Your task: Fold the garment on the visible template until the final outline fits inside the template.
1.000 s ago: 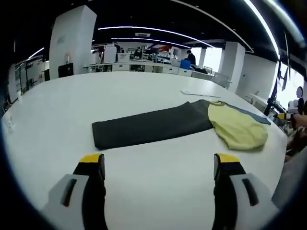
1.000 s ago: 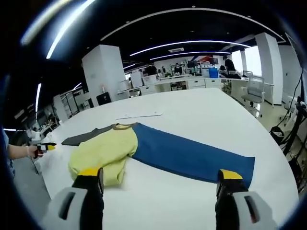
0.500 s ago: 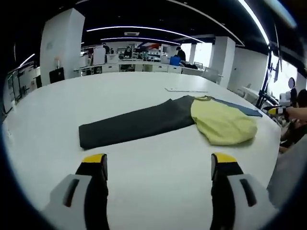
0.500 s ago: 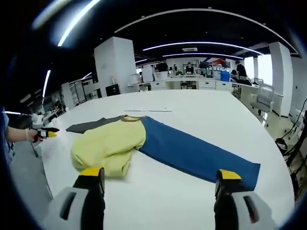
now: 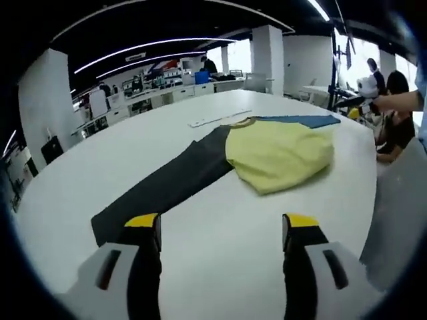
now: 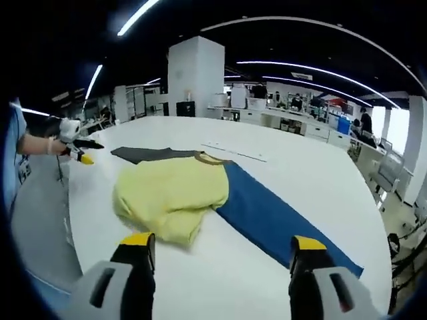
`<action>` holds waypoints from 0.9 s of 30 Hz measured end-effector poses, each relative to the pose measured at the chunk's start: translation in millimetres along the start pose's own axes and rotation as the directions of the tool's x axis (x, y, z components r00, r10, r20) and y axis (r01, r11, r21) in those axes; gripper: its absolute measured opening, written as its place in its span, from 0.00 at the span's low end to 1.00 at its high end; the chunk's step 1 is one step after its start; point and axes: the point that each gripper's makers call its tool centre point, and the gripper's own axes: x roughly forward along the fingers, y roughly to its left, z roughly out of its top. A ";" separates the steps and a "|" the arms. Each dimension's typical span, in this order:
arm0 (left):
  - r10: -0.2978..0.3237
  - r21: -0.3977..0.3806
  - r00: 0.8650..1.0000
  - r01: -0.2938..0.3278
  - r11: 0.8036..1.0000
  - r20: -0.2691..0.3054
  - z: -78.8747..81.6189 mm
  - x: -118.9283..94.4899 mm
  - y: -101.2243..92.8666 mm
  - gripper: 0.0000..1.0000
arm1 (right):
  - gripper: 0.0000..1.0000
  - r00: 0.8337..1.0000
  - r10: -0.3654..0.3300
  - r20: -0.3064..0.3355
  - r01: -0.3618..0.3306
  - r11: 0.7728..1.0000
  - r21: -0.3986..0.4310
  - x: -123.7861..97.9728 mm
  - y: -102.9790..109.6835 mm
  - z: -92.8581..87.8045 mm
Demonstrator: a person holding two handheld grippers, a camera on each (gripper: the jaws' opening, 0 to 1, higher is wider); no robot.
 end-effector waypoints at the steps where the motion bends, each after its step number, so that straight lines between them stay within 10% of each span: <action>1: -0.010 0.005 1.000 0.010 1.000 -0.009 0.0 3.2 -3.5 0.69 | 0.81 1.000 0.011 -0.004 -0.011 1.000 -0.013 2.2 2.9 -0.1; 17: -0.156 0.164 0.987 0.158 0.974 -0.024 20.7 41.8 -45.9 0.50 | 0.56 0.985 0.147 -0.092 -0.164 0.962 -0.218 27.8 48.3 1.6; 23: -0.232 0.220 0.971 0.239 0.946 -0.058 25.0 58.0 -70.0 0.41 | 0.42 0.973 0.163 -0.162 -0.215 0.897 -0.387 47.6 64.7 -5.9; 27: -0.269 0.340 0.955 0.295 0.893 -0.124 22.5 66.2 -86.6 0.37 | 0.34 0.966 0.190 -0.173 -0.248 0.862 -0.442 58.9 80.2 -4.0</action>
